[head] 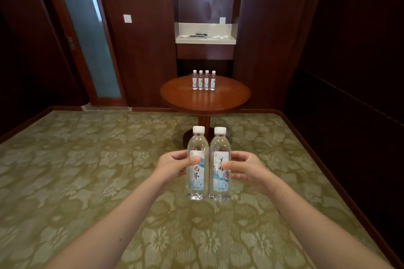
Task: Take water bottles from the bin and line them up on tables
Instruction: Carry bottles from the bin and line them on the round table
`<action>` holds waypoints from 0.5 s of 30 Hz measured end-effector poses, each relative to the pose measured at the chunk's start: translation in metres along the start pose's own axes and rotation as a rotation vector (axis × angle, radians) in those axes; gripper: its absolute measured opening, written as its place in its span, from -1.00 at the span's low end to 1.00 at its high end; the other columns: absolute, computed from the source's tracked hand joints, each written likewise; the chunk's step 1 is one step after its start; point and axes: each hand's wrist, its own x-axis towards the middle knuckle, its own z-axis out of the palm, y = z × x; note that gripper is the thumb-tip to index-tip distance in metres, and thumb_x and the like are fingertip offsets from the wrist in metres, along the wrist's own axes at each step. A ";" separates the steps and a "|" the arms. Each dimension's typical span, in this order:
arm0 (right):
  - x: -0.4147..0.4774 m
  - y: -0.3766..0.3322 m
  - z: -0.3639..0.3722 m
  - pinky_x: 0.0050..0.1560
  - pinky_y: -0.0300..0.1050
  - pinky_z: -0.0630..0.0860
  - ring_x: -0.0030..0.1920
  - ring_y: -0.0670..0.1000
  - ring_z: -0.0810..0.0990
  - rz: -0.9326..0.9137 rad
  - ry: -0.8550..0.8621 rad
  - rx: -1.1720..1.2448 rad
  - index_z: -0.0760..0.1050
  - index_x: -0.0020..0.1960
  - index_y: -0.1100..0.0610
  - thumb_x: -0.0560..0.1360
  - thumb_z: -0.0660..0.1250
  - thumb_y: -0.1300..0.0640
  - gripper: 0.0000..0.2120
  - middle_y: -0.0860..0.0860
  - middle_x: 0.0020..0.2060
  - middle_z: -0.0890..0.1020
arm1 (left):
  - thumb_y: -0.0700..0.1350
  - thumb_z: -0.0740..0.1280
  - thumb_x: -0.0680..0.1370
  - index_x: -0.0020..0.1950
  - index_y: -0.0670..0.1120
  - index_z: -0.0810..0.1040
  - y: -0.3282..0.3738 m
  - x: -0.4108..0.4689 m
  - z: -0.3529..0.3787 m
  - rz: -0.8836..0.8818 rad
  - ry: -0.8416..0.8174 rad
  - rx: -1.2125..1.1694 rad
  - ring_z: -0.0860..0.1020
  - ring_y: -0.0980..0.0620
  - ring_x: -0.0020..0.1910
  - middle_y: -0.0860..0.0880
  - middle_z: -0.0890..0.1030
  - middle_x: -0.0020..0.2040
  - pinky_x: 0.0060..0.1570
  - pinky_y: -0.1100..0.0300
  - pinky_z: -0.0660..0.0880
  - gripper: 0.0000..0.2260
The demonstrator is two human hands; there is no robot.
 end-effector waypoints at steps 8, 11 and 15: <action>0.113 -0.018 -0.044 0.06 -0.02 0.66 0.00 0.04 0.73 0.023 0.054 0.021 0.59 0.17 0.13 0.37 0.56 0.26 -0.61 0.04 -0.01 0.74 | -0.16 0.55 0.39 0.02 0.01 0.66 0.020 0.136 0.015 -0.027 -0.045 -0.005 0.69 0.17 -0.13 0.05 0.73 -0.11 -0.19 0.32 0.58 -0.76; 0.162 -0.025 -0.068 -0.02 -0.05 0.68 -0.01 0.07 0.73 0.030 0.053 0.044 0.57 0.19 0.17 0.37 0.55 0.30 -0.58 0.06 -0.01 0.74 | -0.24 0.52 0.41 -0.01 -0.04 0.65 0.028 0.188 0.026 -0.032 -0.041 -0.034 0.69 0.18 -0.22 0.04 0.73 -0.17 -0.34 0.38 0.54 -0.80; 0.242 -0.041 -0.110 -0.21 -0.15 0.64 -0.10 0.05 0.74 0.015 0.043 0.082 0.57 0.18 0.23 0.38 0.52 0.37 -0.61 0.08 -0.09 0.75 | -0.22 0.54 0.39 0.06 -0.08 0.66 0.043 0.273 0.046 -0.017 -0.020 -0.041 0.70 0.11 -0.10 0.01 0.73 -0.11 -0.12 0.25 0.61 -0.74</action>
